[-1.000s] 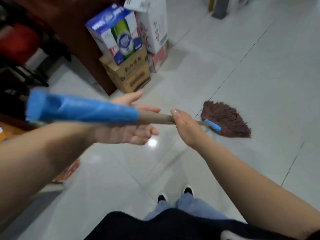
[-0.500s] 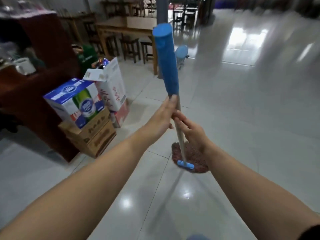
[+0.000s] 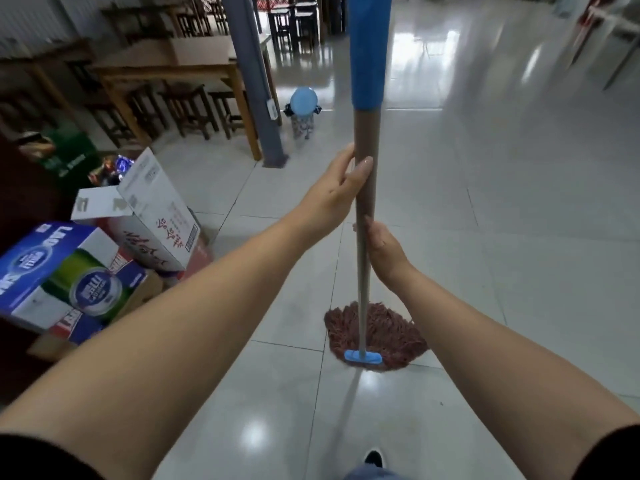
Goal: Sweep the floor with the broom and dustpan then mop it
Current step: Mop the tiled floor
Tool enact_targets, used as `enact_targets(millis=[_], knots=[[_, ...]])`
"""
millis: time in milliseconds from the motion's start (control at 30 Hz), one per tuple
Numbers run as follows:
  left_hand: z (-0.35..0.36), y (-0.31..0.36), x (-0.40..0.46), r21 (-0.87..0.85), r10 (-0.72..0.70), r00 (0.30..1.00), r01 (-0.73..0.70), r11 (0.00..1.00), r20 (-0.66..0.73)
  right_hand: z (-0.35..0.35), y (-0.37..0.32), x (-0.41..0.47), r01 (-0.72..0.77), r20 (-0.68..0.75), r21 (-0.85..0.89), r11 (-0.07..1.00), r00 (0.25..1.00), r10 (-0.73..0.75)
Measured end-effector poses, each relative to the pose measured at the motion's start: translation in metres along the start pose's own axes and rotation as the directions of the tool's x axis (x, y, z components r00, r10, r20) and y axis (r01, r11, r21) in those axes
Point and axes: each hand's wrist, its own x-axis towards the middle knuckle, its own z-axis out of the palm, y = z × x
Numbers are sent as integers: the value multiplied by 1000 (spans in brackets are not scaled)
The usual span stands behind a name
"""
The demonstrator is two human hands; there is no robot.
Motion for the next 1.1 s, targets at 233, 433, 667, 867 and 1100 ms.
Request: enact_targets(millis=[233, 433, 667, 867, 1100], knots=[[-1, -17, 73, -32, 113, 991, -111, 993, 72, 12, 12, 63, 94, -219, 168, 981, 974, -56], [28, -4, 97, -238, 471, 765, -406, 882, 440, -12, 20, 42, 71, -486, 245, 967, 872, 60], [60, 48, 78, -487, 711, 483, -518, 703, 512, -38, -4, -23, 153, -641, 227, 962, 767, 29], [131, 94, 11, -543, 731, 298, -513, 665, 614, -68, 3, -129, 135, -781, 186, 973, 622, 63], [209, 156, -86, -621, 748, 160, -463, 633, 644, -101, 18, -265, 66, -862, 159, 985, 495, 106]])
